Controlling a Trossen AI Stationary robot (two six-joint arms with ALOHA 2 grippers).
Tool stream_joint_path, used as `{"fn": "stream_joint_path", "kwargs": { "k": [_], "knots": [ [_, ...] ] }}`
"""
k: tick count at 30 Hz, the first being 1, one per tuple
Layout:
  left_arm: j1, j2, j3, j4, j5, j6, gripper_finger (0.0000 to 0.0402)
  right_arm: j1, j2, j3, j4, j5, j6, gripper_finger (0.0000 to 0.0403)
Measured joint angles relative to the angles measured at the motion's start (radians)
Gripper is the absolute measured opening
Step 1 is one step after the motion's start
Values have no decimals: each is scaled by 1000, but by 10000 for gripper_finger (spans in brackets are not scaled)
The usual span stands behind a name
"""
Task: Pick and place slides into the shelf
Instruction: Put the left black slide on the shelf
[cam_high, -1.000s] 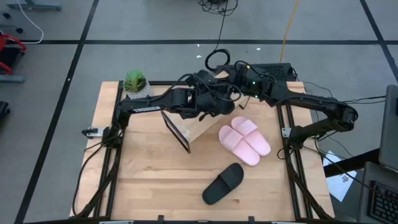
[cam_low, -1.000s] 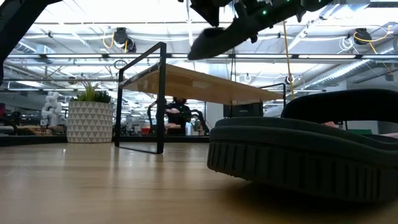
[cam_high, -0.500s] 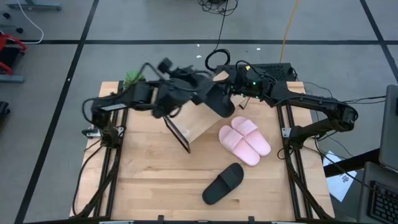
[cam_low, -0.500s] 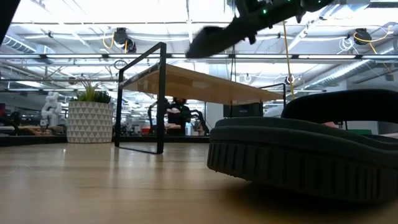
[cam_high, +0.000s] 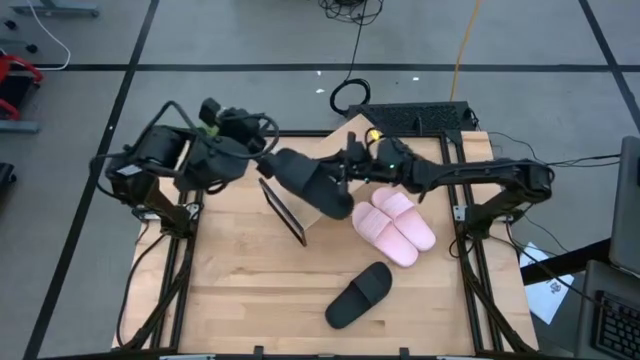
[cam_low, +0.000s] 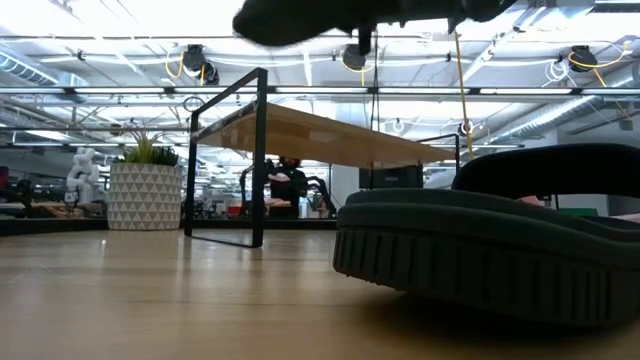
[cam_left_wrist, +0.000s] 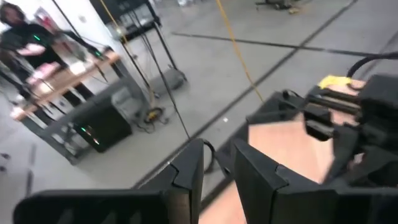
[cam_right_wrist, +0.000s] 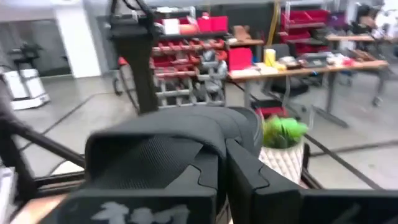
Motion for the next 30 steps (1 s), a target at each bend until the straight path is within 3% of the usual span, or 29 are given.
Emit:
{"fn": "stream_joint_path", "kwargs": {
  "k": [7, 13, 30],
  "knots": [
    [-29, 0, 0, -124, 100, -67, 88, 21, 91, 13, 74, 150, 22, 0],
    [-29, 0, 0, -169, 106, -97, 88, 21, 140, 14, 146, 170, 80, 2],
    [-27, 0, 0, -170, 99, -40, 88, 25, 254, 13, 177, 182, 52, 5]
  ]
}}
